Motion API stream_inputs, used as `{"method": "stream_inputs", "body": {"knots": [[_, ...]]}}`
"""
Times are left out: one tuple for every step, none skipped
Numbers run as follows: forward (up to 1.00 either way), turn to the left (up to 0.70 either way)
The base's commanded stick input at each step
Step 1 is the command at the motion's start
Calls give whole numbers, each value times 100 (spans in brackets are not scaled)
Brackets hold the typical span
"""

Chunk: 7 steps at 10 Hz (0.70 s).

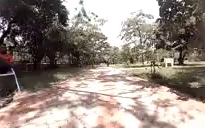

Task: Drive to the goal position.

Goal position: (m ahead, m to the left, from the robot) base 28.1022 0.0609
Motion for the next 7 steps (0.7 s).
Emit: {"method": "stream_inputs", "body": {"knots": [[70,0],[70,0],[70,0],[70,0],[70,0],[70,0],[70,0]]}}
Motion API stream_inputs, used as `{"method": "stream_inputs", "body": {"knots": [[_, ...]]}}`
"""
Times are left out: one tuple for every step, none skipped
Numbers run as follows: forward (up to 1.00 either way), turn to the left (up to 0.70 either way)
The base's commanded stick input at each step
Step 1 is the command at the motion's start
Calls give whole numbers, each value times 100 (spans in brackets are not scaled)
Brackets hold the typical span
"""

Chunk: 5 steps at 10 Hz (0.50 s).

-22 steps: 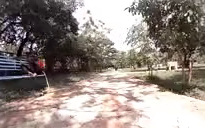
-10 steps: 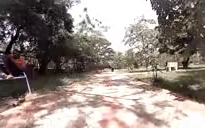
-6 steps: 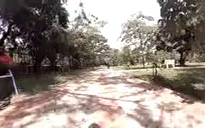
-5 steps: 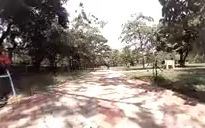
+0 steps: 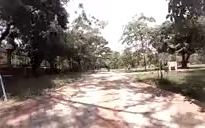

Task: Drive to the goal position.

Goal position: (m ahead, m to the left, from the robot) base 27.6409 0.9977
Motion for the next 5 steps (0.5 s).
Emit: {"method": "stream_inputs", "body": {"knots": [[70,0],[70,0],[70,0],[70,0],[70,0]]}}
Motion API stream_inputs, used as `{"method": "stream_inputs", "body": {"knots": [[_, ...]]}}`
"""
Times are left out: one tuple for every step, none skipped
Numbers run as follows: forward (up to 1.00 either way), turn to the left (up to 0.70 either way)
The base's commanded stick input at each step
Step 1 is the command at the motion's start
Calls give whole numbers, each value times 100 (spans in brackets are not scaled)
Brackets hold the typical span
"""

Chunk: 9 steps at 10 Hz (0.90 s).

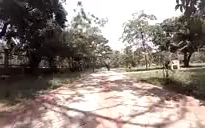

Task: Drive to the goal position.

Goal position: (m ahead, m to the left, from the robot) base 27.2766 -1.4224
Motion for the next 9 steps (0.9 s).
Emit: {"method": "stream_inputs", "body": {"knots": [[70,0],[70,0],[70,0],[70,0],[70,0],[70,0],[70,0],[70,0],[70,0]]}}
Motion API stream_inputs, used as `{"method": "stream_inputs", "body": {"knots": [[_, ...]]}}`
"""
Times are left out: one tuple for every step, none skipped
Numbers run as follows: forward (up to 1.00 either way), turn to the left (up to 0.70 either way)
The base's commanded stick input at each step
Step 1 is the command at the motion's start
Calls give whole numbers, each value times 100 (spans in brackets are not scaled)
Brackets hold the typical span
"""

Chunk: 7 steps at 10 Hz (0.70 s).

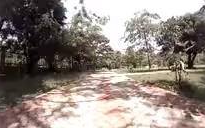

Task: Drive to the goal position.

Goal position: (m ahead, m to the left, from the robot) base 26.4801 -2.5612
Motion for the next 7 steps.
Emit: {"method": "stream_inputs", "body": {"knots": [[70,0],[70,0],[70,0],[70,0],[70,0],[70,0],[70,0]]}}
